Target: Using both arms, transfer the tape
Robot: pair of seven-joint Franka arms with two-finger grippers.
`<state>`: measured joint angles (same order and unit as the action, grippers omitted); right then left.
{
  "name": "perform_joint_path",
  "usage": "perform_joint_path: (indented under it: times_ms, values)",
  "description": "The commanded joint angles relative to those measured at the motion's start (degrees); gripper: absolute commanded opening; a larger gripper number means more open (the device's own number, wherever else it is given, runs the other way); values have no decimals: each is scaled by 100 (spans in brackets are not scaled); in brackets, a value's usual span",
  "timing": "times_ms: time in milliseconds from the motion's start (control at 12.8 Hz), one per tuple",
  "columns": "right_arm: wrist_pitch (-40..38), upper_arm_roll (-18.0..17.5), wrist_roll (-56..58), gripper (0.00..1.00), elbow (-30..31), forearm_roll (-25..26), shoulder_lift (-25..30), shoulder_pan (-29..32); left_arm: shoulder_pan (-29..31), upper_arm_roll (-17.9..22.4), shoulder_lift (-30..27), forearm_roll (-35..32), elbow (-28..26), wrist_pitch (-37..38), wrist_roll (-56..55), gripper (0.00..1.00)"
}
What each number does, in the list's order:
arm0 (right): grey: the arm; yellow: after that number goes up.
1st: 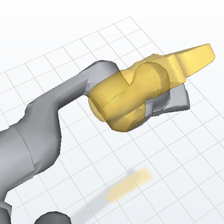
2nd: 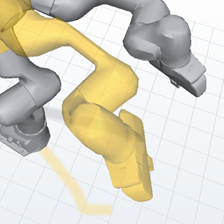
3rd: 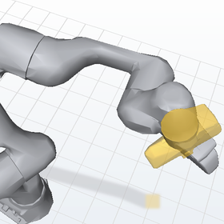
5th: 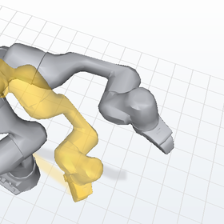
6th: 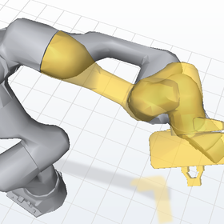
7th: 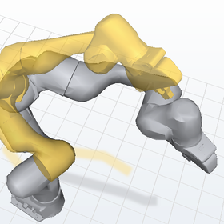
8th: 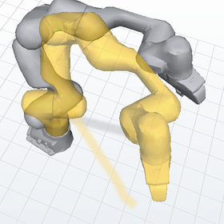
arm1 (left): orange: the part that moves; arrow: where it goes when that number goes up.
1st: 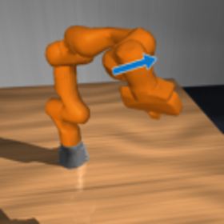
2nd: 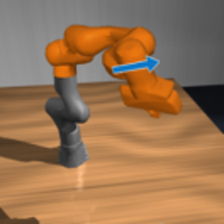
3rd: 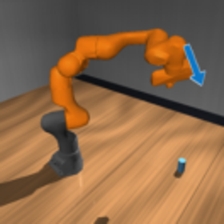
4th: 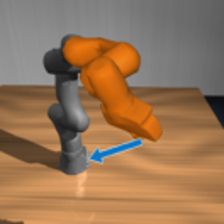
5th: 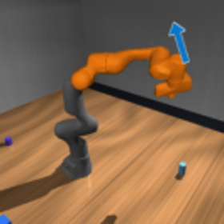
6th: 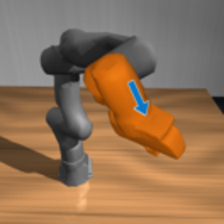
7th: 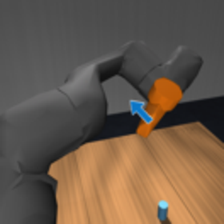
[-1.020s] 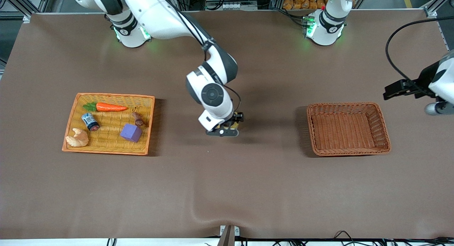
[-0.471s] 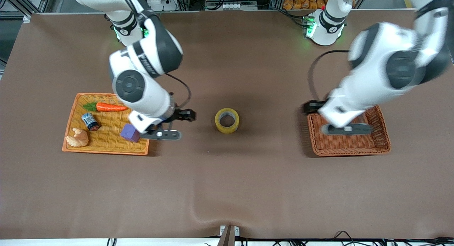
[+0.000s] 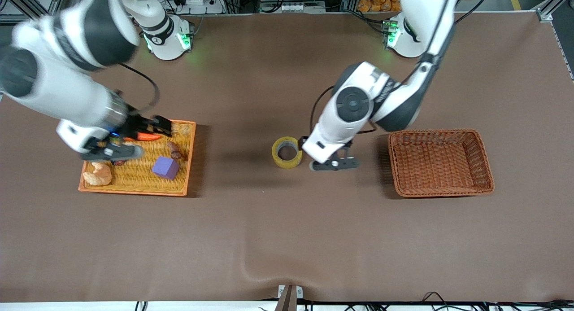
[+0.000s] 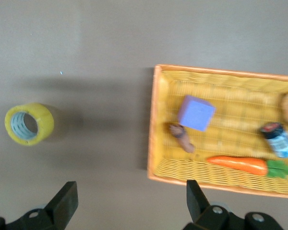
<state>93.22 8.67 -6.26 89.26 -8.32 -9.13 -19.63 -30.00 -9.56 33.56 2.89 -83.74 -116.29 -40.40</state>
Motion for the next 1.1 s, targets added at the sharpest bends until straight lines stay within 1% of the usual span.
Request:
perform_joint_path:
  times_ms: [0, 78, 157, 235, 314, 392, 471, 549, 706, 863, 941, 1020]
  values:
    - [-171, -128, 580, 100, 347, 164, 631, 554, -217, 94, 273, -217, -54, -306, -100, 100]
    - [-277, -137, 921, 100, 338, 181, 719, 757, -234, 77, 352, -411, -89, -376, -108, 100]
    - [-348, -172, 1229, 100, 277, 330, 781, 872, -269, 77, 484, -447, -90, -499, -126, 100]
    - [-548, -190, 1302, 100, 16, 662, 764, 882, -357, 77, 581, -439, -99, -613, -143, 100]
    - [-1012, -207, 1303, 100, -222, 865, 729, 899, -366, 77, 660, -448, -99, -719, -178, 100]
    - [-1147, -207, 1320, 100, -320, 815, 728, 1100, -375, 77, 765, -448, -90, -807, -187, 100]
    - [-1096, -216, 1329, 100, -478, 832, 702, 1328, -428, 85, 853, -448, -99, -930, -188, 100]
    - [-1087, -208, 1338, 100, -705, 893, 572, 1382, -480, 85, 932, -448, -90, -992, -205, 100]
    - [-1104, -199, 1285, 100, -743, 850, 570, 1479, -489, 94, 1038, -535, -99, -1001, -205, 100]
    - [-1139, -137, 918, 100, -743, 806, 597, 1575, -577, 94, 1100, -588, -99, -1001, -214, 100]
    - [-1165, -137, 855, 100, -743, 806, 597, 1585, -586, 86, 1161, -588, -81, -1001, -214, 93]
    - [-1166, -137, 854, 100, -743, 806, 597, 1585, -586, 85, 1188, -580, -72, -1001, -214, 80]
